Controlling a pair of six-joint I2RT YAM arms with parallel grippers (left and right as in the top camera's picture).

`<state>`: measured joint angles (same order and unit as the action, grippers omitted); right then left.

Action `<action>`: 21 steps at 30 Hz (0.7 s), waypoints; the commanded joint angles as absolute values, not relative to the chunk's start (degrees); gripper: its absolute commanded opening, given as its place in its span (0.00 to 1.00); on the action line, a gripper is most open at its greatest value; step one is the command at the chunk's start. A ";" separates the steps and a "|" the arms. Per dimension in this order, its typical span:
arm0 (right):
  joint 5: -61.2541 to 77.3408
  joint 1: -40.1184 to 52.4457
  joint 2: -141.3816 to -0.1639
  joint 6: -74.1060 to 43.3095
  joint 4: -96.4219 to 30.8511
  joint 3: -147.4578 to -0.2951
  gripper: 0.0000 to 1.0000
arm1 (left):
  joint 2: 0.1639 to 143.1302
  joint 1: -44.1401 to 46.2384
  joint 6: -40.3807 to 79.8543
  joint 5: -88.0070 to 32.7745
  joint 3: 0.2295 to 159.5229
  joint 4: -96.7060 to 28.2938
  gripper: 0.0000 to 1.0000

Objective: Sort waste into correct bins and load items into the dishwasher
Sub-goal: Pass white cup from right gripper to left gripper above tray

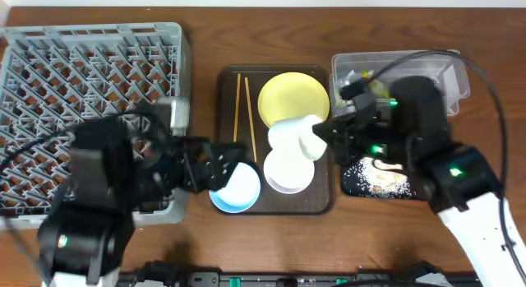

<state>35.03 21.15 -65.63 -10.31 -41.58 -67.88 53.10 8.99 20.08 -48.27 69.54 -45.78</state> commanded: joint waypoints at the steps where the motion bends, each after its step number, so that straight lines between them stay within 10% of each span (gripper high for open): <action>1: 49.30 19.88 -65.01 -4.34 -40.82 -68.58 0.01 | 58.37 8.73 19.84 -69.78 70.26 -41.85 0.95; 21: 61.01 19.88 -65.39 -6.98 -26.11 -68.58 0.01 | 64.18 8.75 17.85 -90.11 70.26 -38.44 0.87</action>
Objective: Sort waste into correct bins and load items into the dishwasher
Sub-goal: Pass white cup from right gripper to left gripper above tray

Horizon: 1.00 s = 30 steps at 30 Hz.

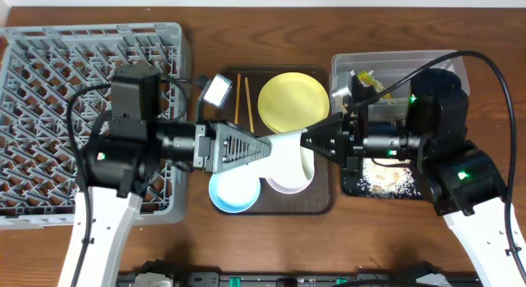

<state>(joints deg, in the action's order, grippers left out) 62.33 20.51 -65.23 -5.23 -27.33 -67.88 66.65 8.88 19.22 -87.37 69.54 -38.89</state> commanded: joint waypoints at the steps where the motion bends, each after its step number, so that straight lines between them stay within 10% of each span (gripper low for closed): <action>1: 60.34 19.88 -65.39 -7.38 -25.52 -68.58 0.01 | 63.59 8.73 17.85 -90.11 70.26 -38.41 0.87; 30: 63.94 23.86 -67.59 -13.26 -16.53 -68.58 0.01 | 61.39 8.75 17.67 -90.00 70.26 -35.44 0.81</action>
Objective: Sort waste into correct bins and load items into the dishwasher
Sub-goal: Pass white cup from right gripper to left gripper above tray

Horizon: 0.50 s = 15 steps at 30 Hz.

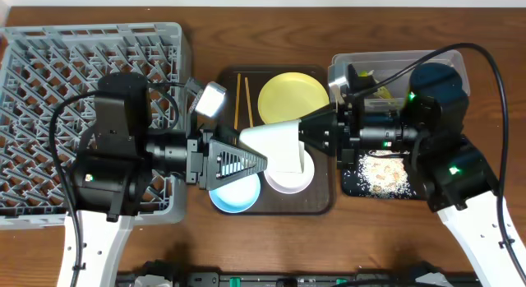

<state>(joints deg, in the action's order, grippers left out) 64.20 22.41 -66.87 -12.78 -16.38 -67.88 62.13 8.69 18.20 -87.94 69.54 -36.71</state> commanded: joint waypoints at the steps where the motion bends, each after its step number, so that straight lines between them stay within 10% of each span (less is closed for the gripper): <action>1: 63.94 24.03 -67.61 -13.26 -16.56 -68.58 0.01 | 61.39 8.75 17.67 -90.00 70.26 -35.03 0.81; 15: 63.24 24.08 -67.61 -13.28 -15.25 -68.58 0.01 | 61.30 8.82 18.33 -90.04 70.26 -33.78 0.80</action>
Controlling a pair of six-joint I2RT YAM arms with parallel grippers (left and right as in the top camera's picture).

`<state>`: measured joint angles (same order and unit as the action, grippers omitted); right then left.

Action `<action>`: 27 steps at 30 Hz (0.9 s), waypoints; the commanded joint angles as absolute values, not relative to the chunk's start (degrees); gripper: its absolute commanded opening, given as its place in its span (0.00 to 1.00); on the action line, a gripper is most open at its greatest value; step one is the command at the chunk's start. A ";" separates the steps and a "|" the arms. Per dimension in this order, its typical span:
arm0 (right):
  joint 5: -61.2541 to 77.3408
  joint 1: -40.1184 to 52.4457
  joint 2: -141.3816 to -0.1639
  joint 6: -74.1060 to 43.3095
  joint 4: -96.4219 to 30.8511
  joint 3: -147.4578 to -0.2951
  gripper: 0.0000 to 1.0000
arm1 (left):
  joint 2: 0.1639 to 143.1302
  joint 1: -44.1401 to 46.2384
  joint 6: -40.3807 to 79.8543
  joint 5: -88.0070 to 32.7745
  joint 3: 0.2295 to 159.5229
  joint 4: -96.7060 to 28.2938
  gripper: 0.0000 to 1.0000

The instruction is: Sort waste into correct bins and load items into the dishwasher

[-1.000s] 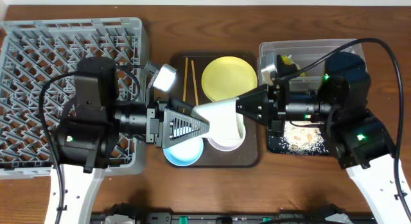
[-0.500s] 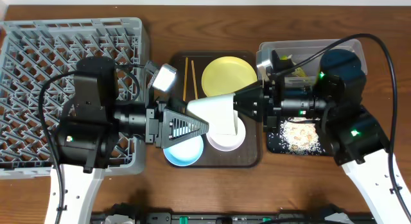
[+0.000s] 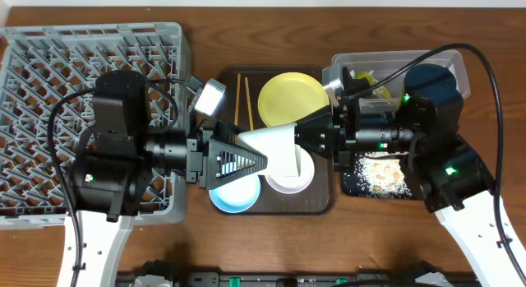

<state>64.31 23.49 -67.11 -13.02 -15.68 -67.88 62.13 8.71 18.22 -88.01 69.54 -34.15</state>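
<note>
A white cup (image 3: 275, 149) lies on its side in the air over the dark tray (image 3: 320, 206), its narrow base to the left. My right gripper (image 3: 301, 141) comes in from the right and is shut on the cup's wide end. From the left, my left gripper (image 3: 261, 160) points at the cup, its tip at the cup's near edge. It is seen side-on, so its gap is hidden. On the tray lie a yellow plate (image 3: 293, 98), two chopsticks (image 3: 243, 102), a blue bowl (image 3: 234, 195) and a white bowl (image 3: 288, 182).
A grey dish rack (image 3: 49, 73) fills the left side, partly under the left arm. At the back right stands a clear bin (image 3: 394, 61) holding scraps. In front of it lies a black tray with food crumbs (image 3: 374, 176).
Almost nothing differs. The right gripper with the cup sits a touch lower and further left in the picture. The left gripper keeps its place at the cup's near edge.
First my right gripper held the white cup over the tray's right side, while my left gripper was open, low by the blue bowl. Then both grippers faced each other over the tray with the cup between them. They have stayed so, tips nearly meeting.
</note>
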 commanded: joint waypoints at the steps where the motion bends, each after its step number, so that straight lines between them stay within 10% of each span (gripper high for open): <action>1: 63.22 24.08 -67.61 -13.28 -14.87 -68.58 0.01 | 61.28 8.82 18.33 -90.02 70.26 -33.78 0.81; 11: 63.26 24.08 -67.64 -13.72 -13.96 -68.58 0.01 | 61.30 8.82 18.31 -90.02 70.26 -34.20 0.80; 16: 63.26 24.08 -67.64 -13.72 -13.93 -68.58 0.01 | 61.30 8.80 18.31 -90.02 70.26 -34.20 0.58; 22: 63.29 24.08 -67.61 -13.72 -14.13 -68.58 0.02 | 61.30 8.80 18.28 -90.00 70.26 -34.15 0.56; 27: 63.29 24.03 -67.61 -13.72 -14.35 -68.58 0.17 | 61.30 8.80 18.26 -89.97 70.26 -34.11 0.54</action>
